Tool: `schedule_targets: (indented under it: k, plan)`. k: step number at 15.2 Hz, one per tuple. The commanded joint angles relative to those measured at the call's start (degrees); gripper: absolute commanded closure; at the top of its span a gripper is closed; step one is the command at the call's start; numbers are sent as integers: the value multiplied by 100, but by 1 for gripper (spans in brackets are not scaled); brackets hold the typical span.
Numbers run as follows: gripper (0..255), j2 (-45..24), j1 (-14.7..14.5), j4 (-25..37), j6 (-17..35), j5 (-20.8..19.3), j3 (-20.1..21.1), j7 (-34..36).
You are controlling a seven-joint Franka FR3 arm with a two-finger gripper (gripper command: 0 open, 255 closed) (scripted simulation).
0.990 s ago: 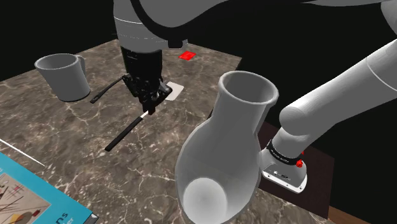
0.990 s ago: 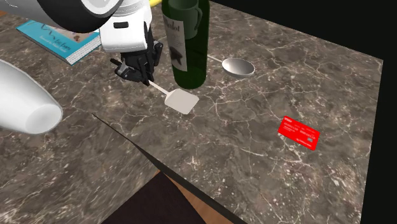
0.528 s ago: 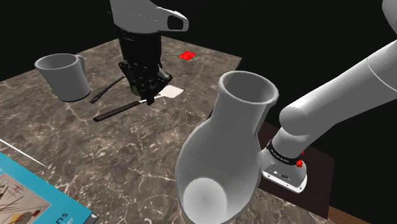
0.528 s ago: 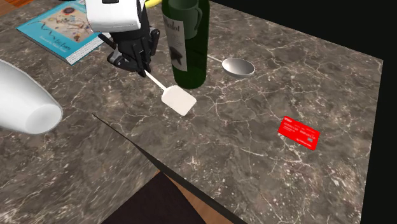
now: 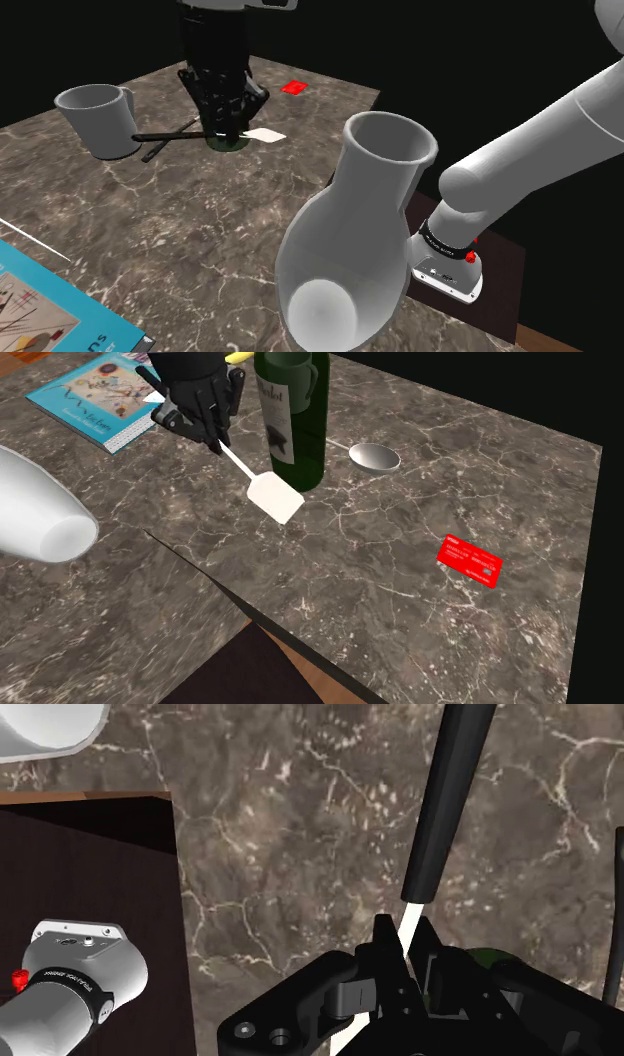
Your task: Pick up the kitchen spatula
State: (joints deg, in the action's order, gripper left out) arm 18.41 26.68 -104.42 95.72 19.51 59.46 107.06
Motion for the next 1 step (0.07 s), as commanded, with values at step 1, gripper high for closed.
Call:
schedule_targets:
  k: [1]
  plan:
    - [255,19,-9,23,-43,9,-31,-13]
